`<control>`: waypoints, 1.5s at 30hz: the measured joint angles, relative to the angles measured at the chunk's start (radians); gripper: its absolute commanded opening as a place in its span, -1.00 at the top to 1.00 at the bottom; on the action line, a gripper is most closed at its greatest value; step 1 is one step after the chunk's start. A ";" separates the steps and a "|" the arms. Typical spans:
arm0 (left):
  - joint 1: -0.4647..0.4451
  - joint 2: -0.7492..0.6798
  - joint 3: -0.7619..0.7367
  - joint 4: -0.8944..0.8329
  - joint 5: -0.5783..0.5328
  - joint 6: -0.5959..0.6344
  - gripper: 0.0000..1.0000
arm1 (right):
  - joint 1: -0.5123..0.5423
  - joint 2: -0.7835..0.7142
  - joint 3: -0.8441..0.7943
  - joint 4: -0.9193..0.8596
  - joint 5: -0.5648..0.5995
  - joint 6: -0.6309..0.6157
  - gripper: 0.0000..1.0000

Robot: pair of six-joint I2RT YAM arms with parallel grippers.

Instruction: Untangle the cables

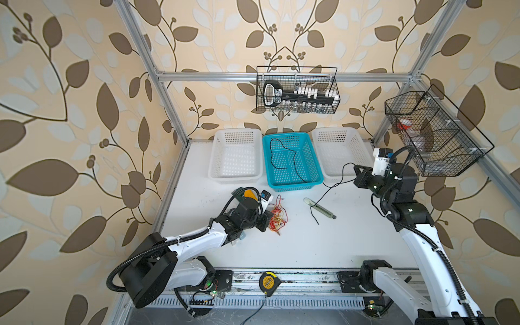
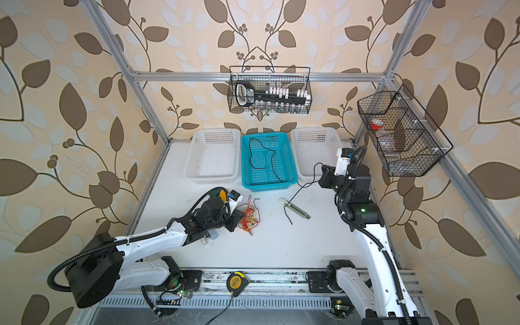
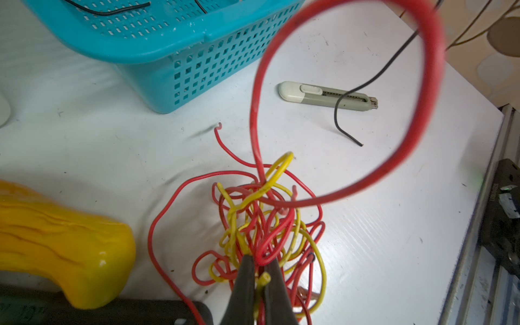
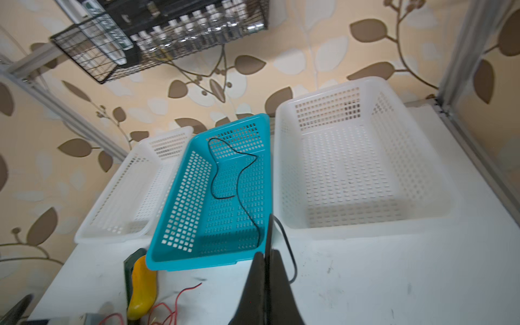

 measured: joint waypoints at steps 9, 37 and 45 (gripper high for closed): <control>0.000 0.084 0.062 -0.001 0.066 -0.008 1.00 | 0.130 0.061 0.180 0.050 -0.024 -0.027 1.00; 0.006 0.112 0.073 0.033 0.143 -0.026 1.00 | 0.216 0.498 0.462 0.404 -0.056 -0.032 1.00; 0.006 0.112 0.073 0.036 0.161 -0.026 1.00 | 0.251 0.588 0.371 0.437 -0.015 -0.058 1.00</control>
